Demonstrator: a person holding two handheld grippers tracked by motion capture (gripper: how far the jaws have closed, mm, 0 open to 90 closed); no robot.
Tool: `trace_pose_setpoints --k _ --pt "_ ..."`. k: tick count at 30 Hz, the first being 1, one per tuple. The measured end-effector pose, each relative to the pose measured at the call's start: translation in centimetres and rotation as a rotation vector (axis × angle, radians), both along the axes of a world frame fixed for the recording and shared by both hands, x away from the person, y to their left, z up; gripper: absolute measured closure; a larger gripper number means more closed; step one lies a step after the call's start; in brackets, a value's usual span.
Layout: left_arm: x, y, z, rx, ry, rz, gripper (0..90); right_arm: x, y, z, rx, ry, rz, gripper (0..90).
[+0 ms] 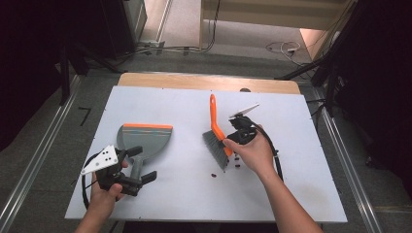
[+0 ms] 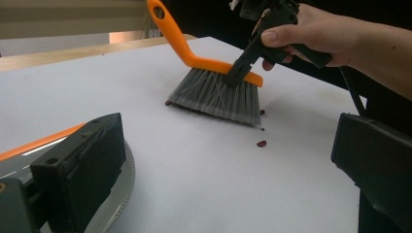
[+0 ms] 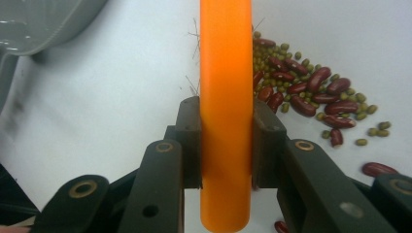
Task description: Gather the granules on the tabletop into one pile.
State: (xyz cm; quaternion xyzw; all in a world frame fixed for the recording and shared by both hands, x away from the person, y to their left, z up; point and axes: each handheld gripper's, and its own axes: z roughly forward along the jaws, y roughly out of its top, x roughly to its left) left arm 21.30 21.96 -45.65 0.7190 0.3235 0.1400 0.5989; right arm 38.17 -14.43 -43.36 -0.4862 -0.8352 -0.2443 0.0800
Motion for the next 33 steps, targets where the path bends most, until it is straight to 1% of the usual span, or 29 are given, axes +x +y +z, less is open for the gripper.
trace_pose_setpoints --k 2,3,4,5,7,8,9,10,11,12,13,15,16,17,19,20,23,25,30,32,33 --pt "0.0 0.0 0.0 -0.001 0.0 0.0 0.0 -0.4 -0.3 0.7 0.025 -0.019 0.034 68.6" --pt "0.0 0.0 0.0 -0.001 0.002 0.002 0.0 -0.6 -0.4 1.1 0.023 -0.032 0.053 68.5" --pt "0.0 0.0 0.0 0.001 0.002 0.001 0.0 -0.9 -0.4 1.5 0.025 -0.052 0.093 68.6" --pt "0.0 0.0 0.0 0.002 0.002 0.0 0.0 -1.3 -0.5 1.9 0.027 -0.05 0.113 68.5" --pt "0.0 0.0 0.0 0.001 0.002 -0.002 0.0 -2.1 -0.4 2.4 0.015 -0.082 0.179 68.5" --pt "0.0 0.0 0.0 0.003 0.002 -0.001 0.0 -2.6 -0.4 2.6 0.012 -0.08 0.22 68.5" --pt "0.0 -0.1 0.0 0.005 0.003 0.0 0.0 -3.1 -0.3 2.6 0.009 -0.075 0.244 68.5" --pt "0.0 -0.1 0.0 0.003 0.004 -0.001 0.0 -3.6 -0.1 2.6 -0.004 -0.085 0.286 68.5" --pt "0.0 -0.1 0.0 0.003 0.005 0.0 0.0 -4.2 0.1 2.4 -0.012 -0.098 0.341 68.5" --pt "0.0 -0.1 -0.1 0.002 0.004 0.0 0.0 -4.6 0.3 2.2 -0.015 -0.083 0.382 68.5" --pt "0.0 -0.2 -0.1 0.002 0.003 0.0 0.0 -5.1 0.4 1.9 -0.023 -0.081 0.417 68.5" --pt "0.0 -0.2 0.0 0.003 0.002 -0.001 0.0 -5.6 0.7 1.2 -0.046 -0.079 0.459 68.5" --pt "0.0 -0.2 0.0 0.005 0.003 -0.002 0.0 -5.8 0.8 0.9 -0.053 -0.072 0.467 68.5" --pt "0.0 -0.3 0.0 0.007 0.004 -0.003 0.0 -5.7 0.8 0.4 -0.055 -0.077 0.489 68.5" --pt "0.0 -0.3 0.0 0.008 0.002 -0.003 0.0 -5.5 0.8 -0.3 -0.059 -0.071 0.519 68.5" --pt "0.0 -0.3 0.0 0.008 0.002 -0.003 0.0 -5.3 0.7 -0.4 -0.052 -0.077 0.514 68.5" --pt "0.0 -0.2 -0.1 0.004 0.002 -0.001 0.0 -4.5 0.3 -0.5 -0.06 -0.106 0.539 68.5" --pt "0.0 -0.2 -0.1 0.003 0.003 0.002 0.0 -3.9 0.1 -0.5 -0.057 -0.104 0.54 68.5" --pt "0.0 -0.1 -0.1 0.002 0.003 0.003 0.0 -2.4 -0.2 -0.6 -0.057 -0.123 0.576 68.5" --pt "0.0 -0.1 -0.1 0.001 0.003 0.003 0.0 -2.0 -0.2 -0.5 -0.06 -0.115 0.563 68.4" --pt "0.0 -0.2 -0.1 0.001 0.003 0.003 0.0 -1.9 -0.1 -0.5 -0.061 -0.124 0.563 68.4"
